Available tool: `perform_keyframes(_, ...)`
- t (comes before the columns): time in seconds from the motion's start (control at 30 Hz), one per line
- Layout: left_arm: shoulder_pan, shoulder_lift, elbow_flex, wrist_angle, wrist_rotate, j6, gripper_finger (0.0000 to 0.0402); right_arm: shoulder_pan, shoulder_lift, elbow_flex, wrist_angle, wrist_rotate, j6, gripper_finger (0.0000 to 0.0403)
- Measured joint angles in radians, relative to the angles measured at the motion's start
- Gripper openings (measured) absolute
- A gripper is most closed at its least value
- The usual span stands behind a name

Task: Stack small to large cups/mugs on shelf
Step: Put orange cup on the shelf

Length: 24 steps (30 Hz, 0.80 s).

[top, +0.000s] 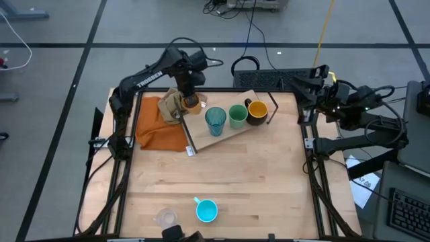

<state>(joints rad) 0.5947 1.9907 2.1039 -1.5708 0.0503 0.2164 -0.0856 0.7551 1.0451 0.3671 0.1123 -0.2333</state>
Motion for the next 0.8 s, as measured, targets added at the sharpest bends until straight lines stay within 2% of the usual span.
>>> perform_keyframes(0.23,-0.004,0.000,-0.057,0.015,-0.001,-0.001,0.0000,0.000,-0.011,0.000,-0.009,0.000,-0.017,0.0096)
perform_keyframes(0.63,-0.013,0.000,-0.063,0.110,0.030,-0.002,0.0000,0.000,-0.012,0.000,-0.017,0.000,-0.022,0.0096)
perform_keyframes(0.8,-0.012,-0.001,-0.113,0.123,0.035,0.002,0.0000,0.000,-0.012,0.000,-0.021,0.000,-0.022,0.0096)
